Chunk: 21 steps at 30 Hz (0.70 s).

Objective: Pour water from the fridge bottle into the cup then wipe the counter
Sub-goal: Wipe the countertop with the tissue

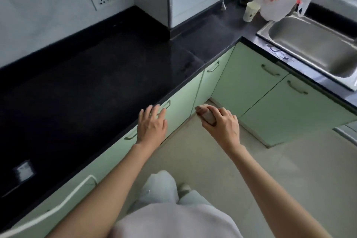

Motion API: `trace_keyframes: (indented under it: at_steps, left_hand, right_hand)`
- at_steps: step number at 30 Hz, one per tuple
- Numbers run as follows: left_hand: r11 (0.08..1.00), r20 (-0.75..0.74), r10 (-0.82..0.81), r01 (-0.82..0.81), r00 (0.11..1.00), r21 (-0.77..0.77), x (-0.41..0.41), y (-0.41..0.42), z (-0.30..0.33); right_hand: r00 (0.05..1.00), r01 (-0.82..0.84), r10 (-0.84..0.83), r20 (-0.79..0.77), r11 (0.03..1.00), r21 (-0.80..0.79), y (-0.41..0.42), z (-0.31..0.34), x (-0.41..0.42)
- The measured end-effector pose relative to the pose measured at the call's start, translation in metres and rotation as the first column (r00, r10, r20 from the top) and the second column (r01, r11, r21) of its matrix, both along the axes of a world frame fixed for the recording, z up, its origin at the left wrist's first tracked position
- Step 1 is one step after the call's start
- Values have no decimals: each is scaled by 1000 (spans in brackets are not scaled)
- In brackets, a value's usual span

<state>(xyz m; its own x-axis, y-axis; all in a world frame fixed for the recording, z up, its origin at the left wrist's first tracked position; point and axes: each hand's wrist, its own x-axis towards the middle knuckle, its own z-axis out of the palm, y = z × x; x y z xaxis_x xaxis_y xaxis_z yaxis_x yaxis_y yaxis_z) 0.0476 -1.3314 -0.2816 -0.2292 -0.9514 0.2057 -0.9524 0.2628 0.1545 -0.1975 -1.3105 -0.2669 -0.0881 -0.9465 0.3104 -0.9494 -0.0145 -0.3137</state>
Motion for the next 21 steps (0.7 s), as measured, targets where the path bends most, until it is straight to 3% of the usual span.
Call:
trace_keyframes:
  at_steps: [5, 21]
  left_hand:
    - [994, -8, 102, -102, 995, 33, -1, -45, -9]
    - [961, 4, 253, -252, 967, 117, 29, -211, -23]
  right_hand:
    - [990, -142, 142, 6, 990, 14, -72, -13, 12]
    - [959, -283, 283, 15, 957, 59, -266, -27, 40]
